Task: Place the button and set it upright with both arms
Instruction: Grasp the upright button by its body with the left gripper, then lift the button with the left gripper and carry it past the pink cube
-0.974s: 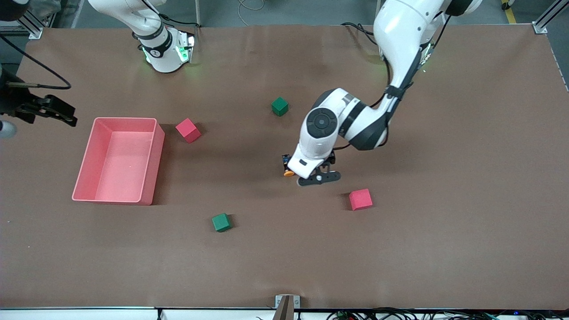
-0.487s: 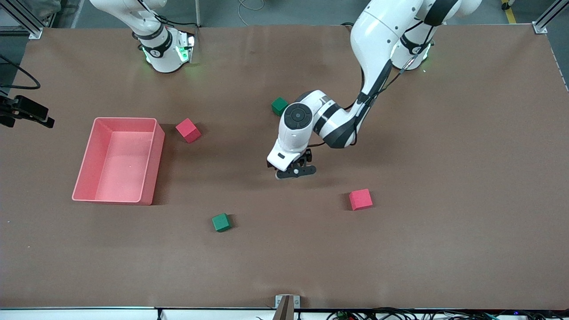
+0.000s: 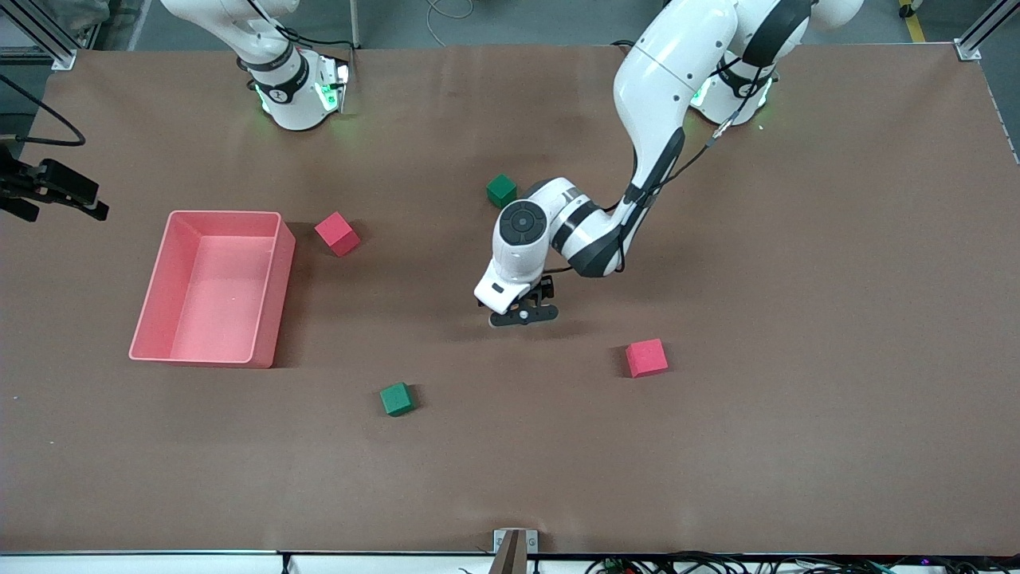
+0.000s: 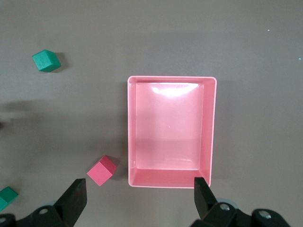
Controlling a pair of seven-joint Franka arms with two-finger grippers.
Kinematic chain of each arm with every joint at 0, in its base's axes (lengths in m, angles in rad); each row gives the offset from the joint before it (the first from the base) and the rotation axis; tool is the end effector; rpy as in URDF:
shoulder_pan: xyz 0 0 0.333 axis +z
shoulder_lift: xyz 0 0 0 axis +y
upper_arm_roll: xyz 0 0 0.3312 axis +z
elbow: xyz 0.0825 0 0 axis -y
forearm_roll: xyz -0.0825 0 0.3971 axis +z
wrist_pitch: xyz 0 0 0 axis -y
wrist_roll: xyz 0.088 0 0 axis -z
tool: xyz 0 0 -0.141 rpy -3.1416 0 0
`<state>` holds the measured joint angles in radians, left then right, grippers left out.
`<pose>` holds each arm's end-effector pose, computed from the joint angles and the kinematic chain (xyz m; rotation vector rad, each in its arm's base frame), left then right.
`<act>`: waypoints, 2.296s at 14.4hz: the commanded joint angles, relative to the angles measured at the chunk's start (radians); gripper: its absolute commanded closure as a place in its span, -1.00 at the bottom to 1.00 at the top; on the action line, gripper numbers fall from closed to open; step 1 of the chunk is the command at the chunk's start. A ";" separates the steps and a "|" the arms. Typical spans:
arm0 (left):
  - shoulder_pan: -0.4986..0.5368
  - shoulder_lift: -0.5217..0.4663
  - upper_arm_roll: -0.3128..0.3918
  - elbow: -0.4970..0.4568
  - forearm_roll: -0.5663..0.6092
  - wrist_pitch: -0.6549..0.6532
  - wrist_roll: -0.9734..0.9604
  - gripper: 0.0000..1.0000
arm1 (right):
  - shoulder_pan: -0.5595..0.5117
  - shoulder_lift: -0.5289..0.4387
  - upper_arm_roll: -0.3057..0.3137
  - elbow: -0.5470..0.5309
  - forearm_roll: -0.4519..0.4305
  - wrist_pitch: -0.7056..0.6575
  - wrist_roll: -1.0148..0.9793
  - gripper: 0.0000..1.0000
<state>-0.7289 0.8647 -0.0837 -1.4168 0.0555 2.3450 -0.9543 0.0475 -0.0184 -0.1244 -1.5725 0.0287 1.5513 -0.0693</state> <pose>0.5303 -0.5410 0.1551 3.0689 0.2084 0.0393 0.5583 -0.0395 0.6135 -3.1105 0.0110 0.0010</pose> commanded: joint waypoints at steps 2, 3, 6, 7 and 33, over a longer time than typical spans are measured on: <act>-0.020 0.016 0.015 0.025 0.024 -0.003 -0.073 -0.64 | 0.005 -0.041 0.008 -0.049 -0.013 0.021 -0.009 -1.00; -0.020 0.016 0.015 0.025 0.024 -0.001 -0.075 -0.54 | 0.005 -0.041 0.008 -0.049 -0.013 0.018 -0.009 -1.00; -0.020 0.019 0.015 0.025 0.026 -0.001 -0.072 -0.27 | 0.005 -0.041 0.008 -0.050 -0.013 0.015 -0.007 -1.00; -0.020 0.020 0.015 0.025 0.026 -0.001 -0.070 -0.17 | 0.005 -0.040 0.008 -0.050 -0.013 0.015 -0.007 -1.00; -0.009 -0.216 0.304 0.016 0.093 -0.492 -0.406 0.99 | 0.040 -0.038 0.008 -0.066 -0.012 0.004 -0.007 -1.00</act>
<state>-0.7268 0.6791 0.1819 -1.3700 0.1010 1.9025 -1.2780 0.0772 -0.0239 -0.1150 -1.6065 0.0267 1.5532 -0.0707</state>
